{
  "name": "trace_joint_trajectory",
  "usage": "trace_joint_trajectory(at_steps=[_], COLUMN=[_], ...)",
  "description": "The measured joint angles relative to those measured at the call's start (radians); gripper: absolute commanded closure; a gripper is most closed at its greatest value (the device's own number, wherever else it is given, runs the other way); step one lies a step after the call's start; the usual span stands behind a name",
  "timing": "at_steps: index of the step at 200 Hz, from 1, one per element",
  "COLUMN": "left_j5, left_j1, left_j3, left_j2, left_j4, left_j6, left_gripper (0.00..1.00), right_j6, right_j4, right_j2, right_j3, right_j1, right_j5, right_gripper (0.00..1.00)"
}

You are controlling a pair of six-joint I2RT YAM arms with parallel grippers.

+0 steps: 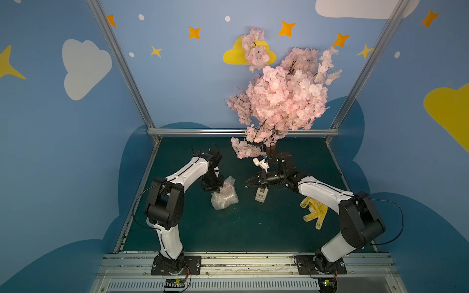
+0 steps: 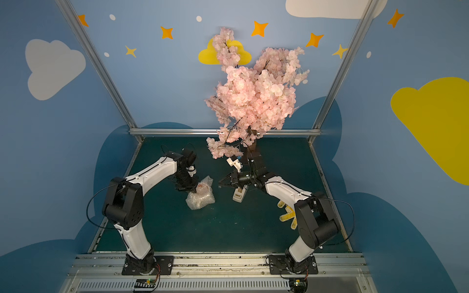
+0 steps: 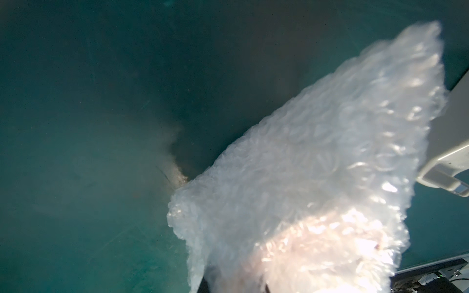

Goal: Wrap mugs in bubble wrap
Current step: Stick the tape on the bubble wrap.

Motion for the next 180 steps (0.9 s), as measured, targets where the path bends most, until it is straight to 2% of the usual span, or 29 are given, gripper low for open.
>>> trace_joint_trajectory(at_steps=[91, 138, 180], left_j5=[0.023, 0.037, 0.05], left_j1=[0.005, 0.014, 0.022], left_j3=[-0.003, -0.009, -0.013], left_j2=[0.0, 0.0, 0.0], left_j4=[0.008, 0.014, 0.016], left_j6=[0.0, 0.0, 0.004], left_gripper=[0.97, 0.97, 0.97], right_j6=[-0.011, 0.014, -0.003], right_j4=[0.045, 0.104, 0.12], right_j2=[0.249, 0.353, 0.364], right_j3=[0.174, 0.186, 0.194], right_j1=[0.169, 0.201, 0.203], right_j5=[0.124, 0.174, 0.233], right_gripper=[1.0, 1.0, 1.0])
